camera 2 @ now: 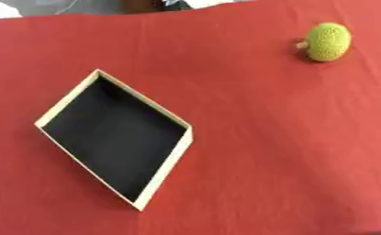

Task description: Pick up objects on the table and place them in the box.

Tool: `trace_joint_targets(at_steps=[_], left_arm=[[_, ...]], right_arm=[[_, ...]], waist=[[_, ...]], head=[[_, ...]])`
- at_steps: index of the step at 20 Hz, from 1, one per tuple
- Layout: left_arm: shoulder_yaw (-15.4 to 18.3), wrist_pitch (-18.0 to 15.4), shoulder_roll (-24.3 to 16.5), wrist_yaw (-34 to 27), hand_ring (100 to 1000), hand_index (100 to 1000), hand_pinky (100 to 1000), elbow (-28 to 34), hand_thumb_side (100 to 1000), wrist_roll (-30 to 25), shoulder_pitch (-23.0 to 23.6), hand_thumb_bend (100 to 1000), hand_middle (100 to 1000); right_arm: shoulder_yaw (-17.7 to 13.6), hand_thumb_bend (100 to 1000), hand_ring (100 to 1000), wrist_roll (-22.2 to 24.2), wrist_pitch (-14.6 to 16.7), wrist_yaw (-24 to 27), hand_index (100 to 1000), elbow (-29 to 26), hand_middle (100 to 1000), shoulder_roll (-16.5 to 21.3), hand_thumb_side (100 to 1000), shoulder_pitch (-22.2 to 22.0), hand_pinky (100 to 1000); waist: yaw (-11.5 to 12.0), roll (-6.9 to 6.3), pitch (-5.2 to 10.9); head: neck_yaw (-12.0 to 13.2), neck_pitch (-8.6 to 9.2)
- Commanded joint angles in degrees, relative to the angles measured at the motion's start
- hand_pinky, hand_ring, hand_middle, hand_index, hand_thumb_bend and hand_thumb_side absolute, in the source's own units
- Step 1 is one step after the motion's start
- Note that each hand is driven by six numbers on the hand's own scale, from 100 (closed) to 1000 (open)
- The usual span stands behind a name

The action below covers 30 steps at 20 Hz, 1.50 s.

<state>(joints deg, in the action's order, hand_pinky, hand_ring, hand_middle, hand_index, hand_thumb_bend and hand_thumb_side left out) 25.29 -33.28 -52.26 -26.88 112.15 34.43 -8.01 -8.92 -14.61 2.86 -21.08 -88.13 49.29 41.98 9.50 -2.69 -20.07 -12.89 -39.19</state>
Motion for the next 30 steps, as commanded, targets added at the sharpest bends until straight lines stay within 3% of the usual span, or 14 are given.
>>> trace_joint_targets(at_steps=[1,2,6,10,13,18,20,28,30], left_arm=[[0.6,-2.1,-3.2,-1.0,647,735,611,-0.2,694,1.7,-0.8,167,665],[0.6,-2.1,-3.3,-1.3,647,735,611,-0.4,694,1.7,-1.1,168,665],[0.4,-2.1,-3.9,-2.3,646,734,610,-1.1,694,1.3,-2.0,167,665],[0.3,-2.1,-4.0,-2.7,646,733,610,-1.6,693,0.5,-2.2,165,665],[0.3,-2.0,-4.0,-2.8,645,732,609,-1.8,693,0.1,-2.3,162,664],[0.3,-1.9,-3.9,-2.8,645,732,608,-2.1,692,-0.4,-2.4,161,664],[0.3,-1.8,-3.9,-2.7,645,732,608,-2.2,692,-0.5,-2.4,161,664],[0.2,-1.6,-3.8,-2.3,644,730,607,-2.3,691,-0.8,-2.4,158,663],[0.2,-1.6,-3.8,-2.2,643,729,606,-2.3,691,-0.8,-2.4,158,663]], right_arm=[[1.3,100,856,2.9,1.3,-6.0,891,4.6,822,2.4,765,2.3,755],[1.8,100,857,3.6,2.0,-7.4,891,5.6,824,2.2,807,2.7,758],[3.9,100,877,8.3,6.2,-10.5,917,8.4,847,1.8,830,3.2,790],[6.0,100,935,20.0,12.4,-13.7,969,10.1,908,2.6,834,3.1,869],[6.8,100,962,28.2,15.5,-15.9,986,10.1,937,3.8,746,2.7,928],[7.2,100,985,38.5,17.4,-20.8,989,9.1,960,5.4,623,1.7,989],[7.4,100,995,41.9,18.1,-22.8,979,9.0,968,5.9,510,1.4,1000],[7.1,253,1000,54.5,19.4,-27.2,966,7.6,982,6.9,268,1.0,1000],[6.9,302,1000,56.2,19.1,-27.3,962,7.3,983,7.1,157,0.8,1000]], waist=[[0.2,0.08,1.47],[0.2,0.09,1.48],[0.4,0.12,1.46],[0.4,0.20,1.43],[0.2,0.27,1.42],[0.0,0.40,1.51],[0.0,0.44,1.53],[-0.3,0.55,1.61],[-0.3,0.58,1.64]], head=[[-0.3,0.15],[-0.3,0.15],[-0.5,0.41],[-0.8,0.60],[-0.9,0.68],[-0.7,0.74],[-0.6,0.75],[-0.1,0.73],[0.0,0.73]])
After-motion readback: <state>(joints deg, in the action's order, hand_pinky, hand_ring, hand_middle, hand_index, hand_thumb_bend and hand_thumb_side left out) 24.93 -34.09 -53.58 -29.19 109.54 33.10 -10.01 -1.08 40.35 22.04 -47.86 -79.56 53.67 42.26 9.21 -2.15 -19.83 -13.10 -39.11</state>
